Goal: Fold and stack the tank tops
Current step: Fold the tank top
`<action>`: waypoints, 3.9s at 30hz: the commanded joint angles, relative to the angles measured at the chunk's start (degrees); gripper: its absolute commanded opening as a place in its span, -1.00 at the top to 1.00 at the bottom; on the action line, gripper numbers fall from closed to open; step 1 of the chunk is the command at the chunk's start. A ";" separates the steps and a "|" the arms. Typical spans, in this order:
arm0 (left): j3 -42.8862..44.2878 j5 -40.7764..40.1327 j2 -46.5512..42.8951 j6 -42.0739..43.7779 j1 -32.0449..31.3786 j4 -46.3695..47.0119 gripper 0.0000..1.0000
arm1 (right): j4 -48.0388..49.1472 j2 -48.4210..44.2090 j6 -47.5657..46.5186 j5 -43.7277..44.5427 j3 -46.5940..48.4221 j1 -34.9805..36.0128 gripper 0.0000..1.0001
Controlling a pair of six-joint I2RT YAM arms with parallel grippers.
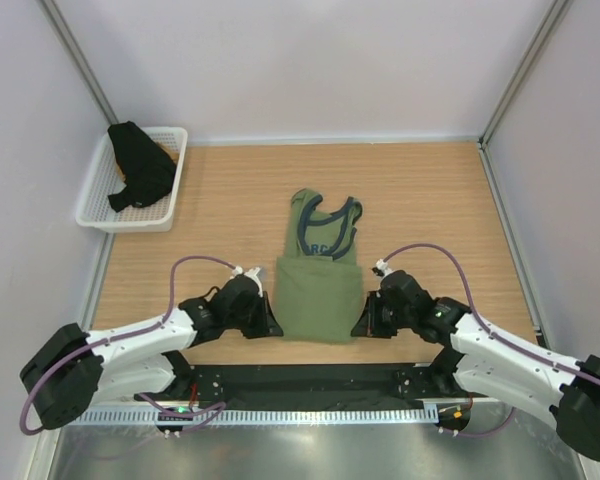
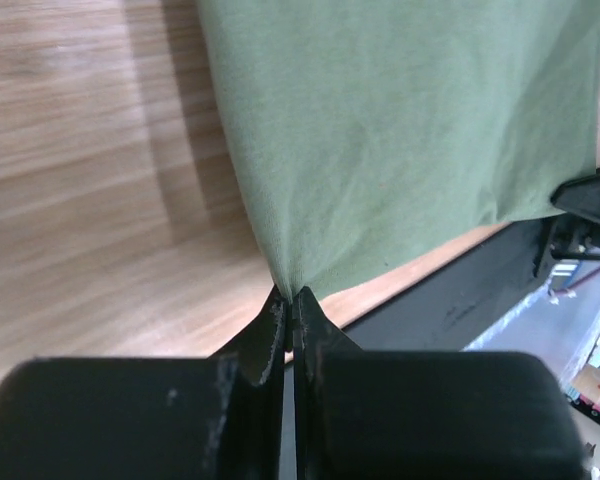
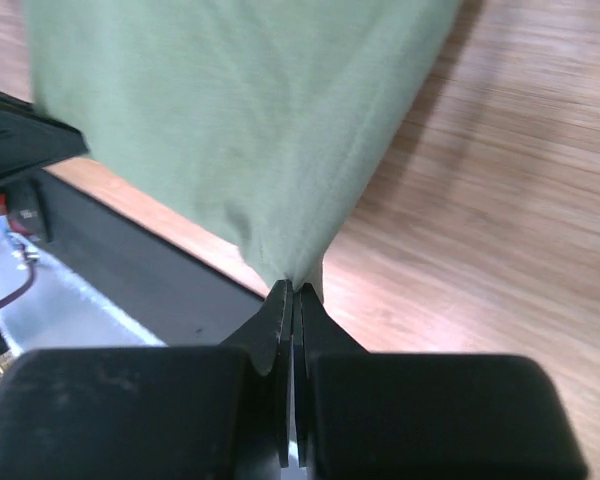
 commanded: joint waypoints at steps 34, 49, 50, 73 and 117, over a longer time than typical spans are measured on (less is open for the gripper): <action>18.69 0.78 -20.66 -3.14 -4.16 -20.97 1.00 | -28.50 -8.35 -2.27 9.21 31.87 0.88 0.98; 25.19 -2.64 -16.10 -2.09 -4.16 -22.82 0.98 | -27.09 -1.49 -4.11 18.35 37.93 0.88 0.98; 25.80 -3.08 -15.66 -1.83 -4.07 -22.99 0.97 | -27.09 -1.05 -4.29 18.53 38.89 0.88 0.98; 31.43 9.39 -0.29 1.86 13.59 -17.81 0.94 | -23.85 14.94 -9.99 22.67 47.95 -5.97 0.98; 60.71 15.28 45.43 9.69 31.78 -16.93 1.00 | -0.99 65.57 -16.15 -1.86 74.75 -29.71 0.96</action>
